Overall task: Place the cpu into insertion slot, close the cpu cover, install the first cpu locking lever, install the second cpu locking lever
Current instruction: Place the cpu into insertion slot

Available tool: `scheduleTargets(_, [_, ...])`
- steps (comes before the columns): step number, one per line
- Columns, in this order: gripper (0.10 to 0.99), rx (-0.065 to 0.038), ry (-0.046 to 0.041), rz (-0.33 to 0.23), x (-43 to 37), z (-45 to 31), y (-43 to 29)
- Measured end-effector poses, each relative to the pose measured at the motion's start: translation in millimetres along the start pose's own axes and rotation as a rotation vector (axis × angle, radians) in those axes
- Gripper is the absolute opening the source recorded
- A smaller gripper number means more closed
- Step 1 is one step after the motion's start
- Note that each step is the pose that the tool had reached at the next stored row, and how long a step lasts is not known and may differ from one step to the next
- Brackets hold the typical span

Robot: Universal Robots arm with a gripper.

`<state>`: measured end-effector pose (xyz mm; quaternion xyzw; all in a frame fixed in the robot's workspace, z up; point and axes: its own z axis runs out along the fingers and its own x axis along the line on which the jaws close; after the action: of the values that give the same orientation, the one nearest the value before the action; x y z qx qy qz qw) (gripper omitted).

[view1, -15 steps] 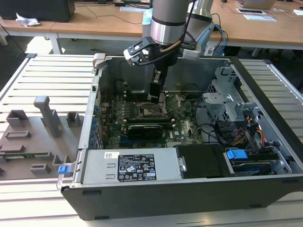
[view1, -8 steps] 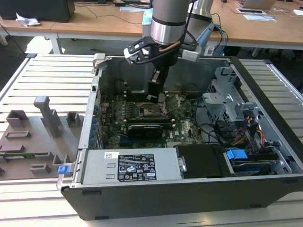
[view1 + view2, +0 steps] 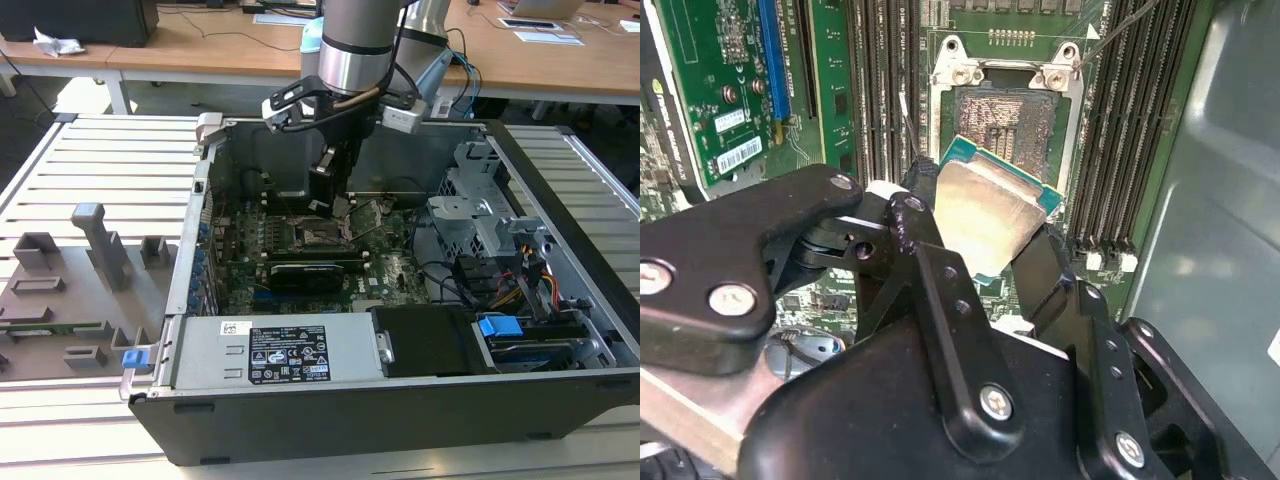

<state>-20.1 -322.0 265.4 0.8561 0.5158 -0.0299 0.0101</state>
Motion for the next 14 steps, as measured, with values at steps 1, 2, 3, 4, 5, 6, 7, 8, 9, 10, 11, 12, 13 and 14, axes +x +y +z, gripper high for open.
scheduleTargets(1, [0.545, 0.000, -0.0001, 0.003, 0.0, 0.0, 0.0])
scheduleTargets(2, [0.545, 0.000, 0.0000, 0.003, 0.0, 0.0, 0.0])
scheduleTargets(3, [0.545, 0.000, -0.0001, 0.003, 0.0, 0.0, 0.0])
scheduleTargets(4, [0.545, 0.000, 0.0000, 0.003, 0.0, 0.0, 0.0])
scheduleTargets(5, [0.545, 0.000, -0.0001, -0.004, 0.1, 0.0, 0.0])
scheduleTargets(6, [0.545, -0.001, -0.0003, -0.020, 0.1, 0.0, 0.0])
scheduleTargets(7, [0.545, -0.002, -0.0006, -0.040, 0.1, 0.0, 0.0])
scheduleTargets(8, [0.545, -0.004, -0.0010, -0.059, 0.0, 0.0, 0.0])
scheduleTargets(9, [0.545, -0.006, -0.0013, -0.092, 0.0, 0.0, 0.0])
scheduleTargets(10, [0.545, -0.008, -0.0018, -0.128, 0.0, 0.0, 0.0])
scheduleTargets(11, [0.545, -0.010, -0.0024, -0.167, 0.0, 0.0, 0.0])
scheduleTargets(12, [0.545, -0.013, -0.0029, -0.207, 0.0, 0.0, 0.0])
scheduleTargets(13, [0.545, -0.015, -0.0035, -0.248, 0.0, 0.1, 0.0])
scheduleTargets(14, [0.545, -0.017, -0.0039, -0.282, 0.0, 0.1, 0.0])
